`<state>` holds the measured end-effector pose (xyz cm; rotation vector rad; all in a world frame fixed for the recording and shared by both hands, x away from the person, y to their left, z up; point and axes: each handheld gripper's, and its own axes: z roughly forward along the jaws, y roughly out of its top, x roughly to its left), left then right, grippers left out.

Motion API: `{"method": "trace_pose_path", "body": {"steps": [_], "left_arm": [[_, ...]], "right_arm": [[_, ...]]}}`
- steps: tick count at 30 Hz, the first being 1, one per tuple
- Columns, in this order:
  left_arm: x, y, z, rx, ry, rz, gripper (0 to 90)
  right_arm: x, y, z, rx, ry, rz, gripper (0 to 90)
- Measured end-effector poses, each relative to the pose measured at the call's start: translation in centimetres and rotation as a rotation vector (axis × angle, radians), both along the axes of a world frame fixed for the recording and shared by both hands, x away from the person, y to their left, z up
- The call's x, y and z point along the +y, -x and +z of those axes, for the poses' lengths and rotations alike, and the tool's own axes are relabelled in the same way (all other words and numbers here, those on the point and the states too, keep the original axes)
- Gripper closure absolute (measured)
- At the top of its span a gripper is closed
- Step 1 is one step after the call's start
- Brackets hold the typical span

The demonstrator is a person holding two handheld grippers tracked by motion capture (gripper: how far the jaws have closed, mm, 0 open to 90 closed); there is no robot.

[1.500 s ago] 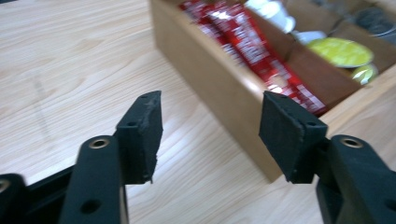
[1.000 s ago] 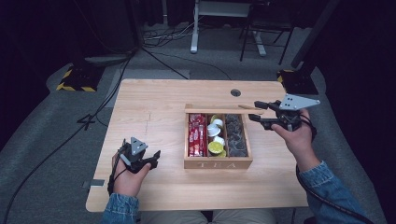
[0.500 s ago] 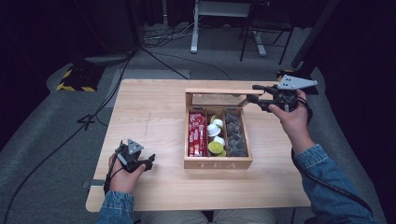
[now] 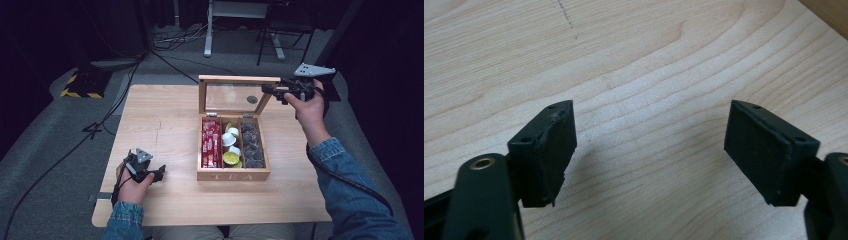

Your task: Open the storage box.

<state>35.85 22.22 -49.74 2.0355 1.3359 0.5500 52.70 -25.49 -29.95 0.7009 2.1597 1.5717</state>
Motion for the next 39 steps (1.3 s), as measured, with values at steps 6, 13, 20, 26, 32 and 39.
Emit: {"method": "trace_pose_path", "body": {"steps": [6,13,20,26,32,39], "left_arm": [[0.0,-0.4,-0.5,0.025,-0.002,-0.002,17.1],[0.6,-0.7,-0.7,0.020,0.018,0.011,16.2],[0.6,-0.9,-0.7,0.024,0.018,0.012,15.5],[0.7,-0.9,-0.7,0.025,0.019,0.010,15.3],[0.7,-0.9,-0.7,0.026,0.018,0.008,15.1],[0.6,-1.1,-0.7,0.025,0.018,0.016,14.4]], "right_arm": [[0.2,-1.8,0.1,0.029,-0.037,-0.035,53.1],[0.5,-3.7,-0.3,0.052,-0.024,-0.076,53.7],[0.8,-5.0,-1.0,0.072,-0.021,-0.102,53.7],[0.9,-5.8,-1.7,0.087,-0.023,-0.117,52.5],[1.1,-6.4,-2.3,0.099,-0.024,-0.130,50.7],[1.3,-7.0,-3.1,0.110,-0.016,-0.144,47.2]]}}
